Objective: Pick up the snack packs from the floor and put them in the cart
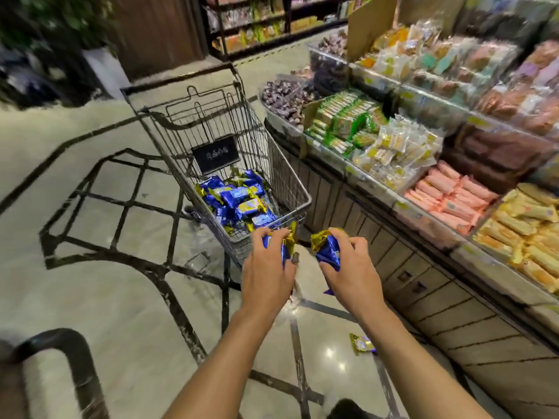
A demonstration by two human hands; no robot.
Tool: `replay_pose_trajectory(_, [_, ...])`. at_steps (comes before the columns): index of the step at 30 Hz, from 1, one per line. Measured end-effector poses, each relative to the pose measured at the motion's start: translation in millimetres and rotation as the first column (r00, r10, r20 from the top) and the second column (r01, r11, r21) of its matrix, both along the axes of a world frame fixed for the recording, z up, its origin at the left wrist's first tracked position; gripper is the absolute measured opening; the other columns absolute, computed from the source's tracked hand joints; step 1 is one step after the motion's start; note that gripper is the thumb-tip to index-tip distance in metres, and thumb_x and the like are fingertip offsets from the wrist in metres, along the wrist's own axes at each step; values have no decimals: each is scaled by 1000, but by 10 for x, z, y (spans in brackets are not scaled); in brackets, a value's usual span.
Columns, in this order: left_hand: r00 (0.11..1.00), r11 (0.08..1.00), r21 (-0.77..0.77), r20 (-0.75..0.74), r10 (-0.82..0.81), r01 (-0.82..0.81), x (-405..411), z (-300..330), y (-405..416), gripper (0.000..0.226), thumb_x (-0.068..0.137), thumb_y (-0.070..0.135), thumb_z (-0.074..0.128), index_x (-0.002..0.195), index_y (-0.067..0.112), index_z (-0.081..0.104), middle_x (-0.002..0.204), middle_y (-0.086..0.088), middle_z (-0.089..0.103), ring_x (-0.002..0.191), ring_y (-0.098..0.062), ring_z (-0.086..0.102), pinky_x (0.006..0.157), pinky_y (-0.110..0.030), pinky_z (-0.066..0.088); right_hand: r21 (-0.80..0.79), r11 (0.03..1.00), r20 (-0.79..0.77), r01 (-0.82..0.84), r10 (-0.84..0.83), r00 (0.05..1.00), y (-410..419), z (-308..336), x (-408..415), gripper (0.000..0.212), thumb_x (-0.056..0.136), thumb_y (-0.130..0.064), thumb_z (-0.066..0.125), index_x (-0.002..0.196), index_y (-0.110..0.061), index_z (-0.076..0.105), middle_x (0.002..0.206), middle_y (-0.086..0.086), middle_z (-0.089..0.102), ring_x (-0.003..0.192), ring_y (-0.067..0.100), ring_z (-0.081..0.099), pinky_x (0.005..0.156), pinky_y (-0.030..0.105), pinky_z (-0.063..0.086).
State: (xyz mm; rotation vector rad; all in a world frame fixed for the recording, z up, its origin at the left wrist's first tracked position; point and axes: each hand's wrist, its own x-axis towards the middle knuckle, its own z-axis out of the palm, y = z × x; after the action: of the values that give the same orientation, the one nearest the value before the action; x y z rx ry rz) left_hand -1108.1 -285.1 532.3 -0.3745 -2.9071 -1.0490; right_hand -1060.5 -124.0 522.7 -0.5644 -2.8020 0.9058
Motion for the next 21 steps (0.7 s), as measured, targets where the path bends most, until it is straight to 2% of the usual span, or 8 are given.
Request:
replay_pose_trajectory(3, [999,999,-13,9,44,-44,-310,-65,-151,53,87,19,64,132,36,44,136,5,30,93,-25,62,76,-43,55,4,1000,0,-15,15,1000,-63,-43,-390,65,84,-36,70,137,-46,32,115,-5,35,94,21,58,74,41,54])
replay_pose_trajectory(6, [997,997,-3,22,74,-73,-664,-169,-190,51,87,19,65,132,36,46,135,5,31,96,-23,61,78,-42,54,-9,999,11,-34,34,999,-71,-136,-823,66,83,-36,70,137,-45,33,114,-4,35,94,21,57,75,40,54])
replay_pose_trajectory(11, [981,982,-60,62,182,-178,-1335,-301,-178,52,87,22,65,131,39,43,138,4,30,87,-24,64,74,-43,55,-68,992,3,-104,104,995,0,-283,-1711,64,81,-36,68,135,-46,36,111,-6,35,90,21,58,73,44,56])
replay_pose_trajectory(17, [950,954,-27,91,299,-298,-2174,-327,-184,53,87,20,65,134,36,44,140,5,29,97,-21,63,79,-43,56,-49,964,20,-263,264,964,34,-319,-2843,64,84,-32,69,137,-42,35,113,-5,35,92,21,58,72,41,55])
replay_pose_trajectory(21, [930,936,-35,105,353,-351,-2581,-390,-195,53,87,18,66,131,35,44,136,6,29,85,-21,64,71,-43,57,-51,946,47,-321,323,945,-85,-375,-3393,64,83,-31,70,138,-39,37,113,-2,37,98,22,55,78,42,53])
